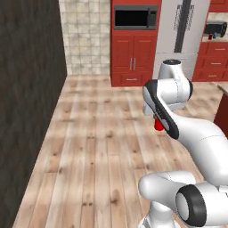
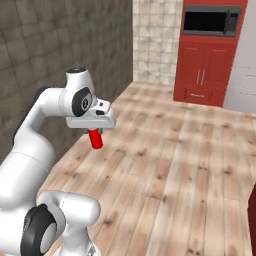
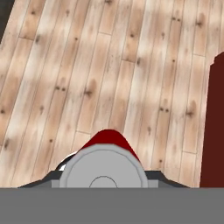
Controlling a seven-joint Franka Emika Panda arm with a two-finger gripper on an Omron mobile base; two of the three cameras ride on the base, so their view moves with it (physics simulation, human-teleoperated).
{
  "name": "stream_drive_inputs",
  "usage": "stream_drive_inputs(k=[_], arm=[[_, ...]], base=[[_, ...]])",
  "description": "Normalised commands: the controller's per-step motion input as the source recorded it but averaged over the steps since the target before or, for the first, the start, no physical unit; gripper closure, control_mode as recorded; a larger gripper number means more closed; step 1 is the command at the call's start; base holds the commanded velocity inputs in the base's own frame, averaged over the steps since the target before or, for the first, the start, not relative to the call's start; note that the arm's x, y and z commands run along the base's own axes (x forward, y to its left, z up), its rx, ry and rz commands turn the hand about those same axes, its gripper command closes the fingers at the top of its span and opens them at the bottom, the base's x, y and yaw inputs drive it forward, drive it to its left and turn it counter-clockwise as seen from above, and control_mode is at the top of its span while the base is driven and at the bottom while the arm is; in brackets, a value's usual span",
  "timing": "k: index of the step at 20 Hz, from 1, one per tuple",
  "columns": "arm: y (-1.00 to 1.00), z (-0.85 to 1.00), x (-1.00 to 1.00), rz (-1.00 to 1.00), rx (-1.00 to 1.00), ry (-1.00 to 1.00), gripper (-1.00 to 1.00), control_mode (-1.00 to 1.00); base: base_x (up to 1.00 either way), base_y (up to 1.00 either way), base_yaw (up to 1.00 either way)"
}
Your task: Four empty soda cans are scattered around the kitchen. Gather all the cans and cluster them next to the stove for recycling.
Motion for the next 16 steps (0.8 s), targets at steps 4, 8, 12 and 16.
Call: stream_drive_inputs(k=[4, 8, 12, 16], arm=[[0.00, 0.00, 0.00, 0.00, 0.00, 0.00, 1.00, 1.00], [0.00, 0.00, 0.00, 0.00, 0.00, 0.00, 1.00, 1.00], [0.00, 0.00, 0.00, 0.00, 0.00, 0.00, 1.00, 1.00], [0.00, 0.00, 0.00, 0.00, 0.00, 0.00, 1.00, 1.00]], base=[[0.99, 0.38, -0.08], [0.99, 0.33, -0.13], [0.88, 0.34, -0.20], [0.36, 0.29, -0.39]])
